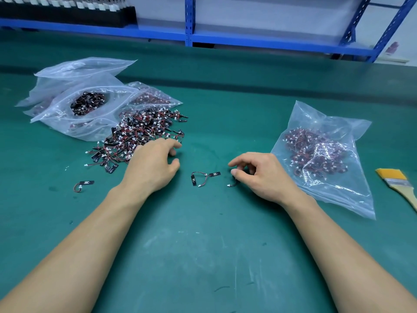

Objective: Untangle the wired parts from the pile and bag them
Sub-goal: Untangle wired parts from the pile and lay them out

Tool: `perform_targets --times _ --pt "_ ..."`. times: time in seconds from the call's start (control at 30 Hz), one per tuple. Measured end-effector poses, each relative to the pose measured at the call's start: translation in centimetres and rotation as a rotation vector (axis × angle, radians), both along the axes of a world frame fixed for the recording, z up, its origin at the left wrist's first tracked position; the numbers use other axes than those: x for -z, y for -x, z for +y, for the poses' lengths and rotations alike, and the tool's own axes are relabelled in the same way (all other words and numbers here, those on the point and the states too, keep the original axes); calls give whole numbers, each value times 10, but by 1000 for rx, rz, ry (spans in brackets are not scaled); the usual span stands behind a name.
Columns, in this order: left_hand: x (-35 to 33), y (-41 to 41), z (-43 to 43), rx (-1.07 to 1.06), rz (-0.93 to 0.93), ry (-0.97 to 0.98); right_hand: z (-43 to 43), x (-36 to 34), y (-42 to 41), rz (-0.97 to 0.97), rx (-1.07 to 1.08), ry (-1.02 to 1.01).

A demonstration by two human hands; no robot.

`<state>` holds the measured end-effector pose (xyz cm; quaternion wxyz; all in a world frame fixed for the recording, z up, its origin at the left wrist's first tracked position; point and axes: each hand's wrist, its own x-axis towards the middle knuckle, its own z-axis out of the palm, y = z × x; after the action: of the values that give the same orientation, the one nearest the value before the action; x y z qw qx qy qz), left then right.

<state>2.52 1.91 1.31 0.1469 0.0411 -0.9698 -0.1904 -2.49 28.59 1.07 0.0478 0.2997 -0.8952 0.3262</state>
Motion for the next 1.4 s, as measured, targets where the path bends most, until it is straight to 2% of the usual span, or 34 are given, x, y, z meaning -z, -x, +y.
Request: perform_targets --times 0.2,0.3,0.37,0.43,0.67,0.77,0.83,0.97,1.4 --pt "-4 -5 9 308 21 -102 1 -2 -1 -4 -1 16" --pt "-7 -4 3 147 125 -66 1 -3 -2 -4 2 20" --pt "-8 -4 -5 -3 97 -32 1 -3 -2 -3 5 21" --pt "-6 -5 -9 -53 25 14 1 -3 -1 -8 7 18" --pt "-8 -7 -3 149 17 -17 2 -3 -1 -25 2 22" --pt "-8 -6 -4 55 92 -22 2 -2 0 -28 7 27" --pt "-8 -5 -9 -38 59 26 2 -2 0 -29 8 29" --pt "-5 -6 -8 11 -30 114 2 -1 0 -33 7 18" --pt "-11 -10 -1 244 -16 -62 3 -2 -1 -36 -4 13"
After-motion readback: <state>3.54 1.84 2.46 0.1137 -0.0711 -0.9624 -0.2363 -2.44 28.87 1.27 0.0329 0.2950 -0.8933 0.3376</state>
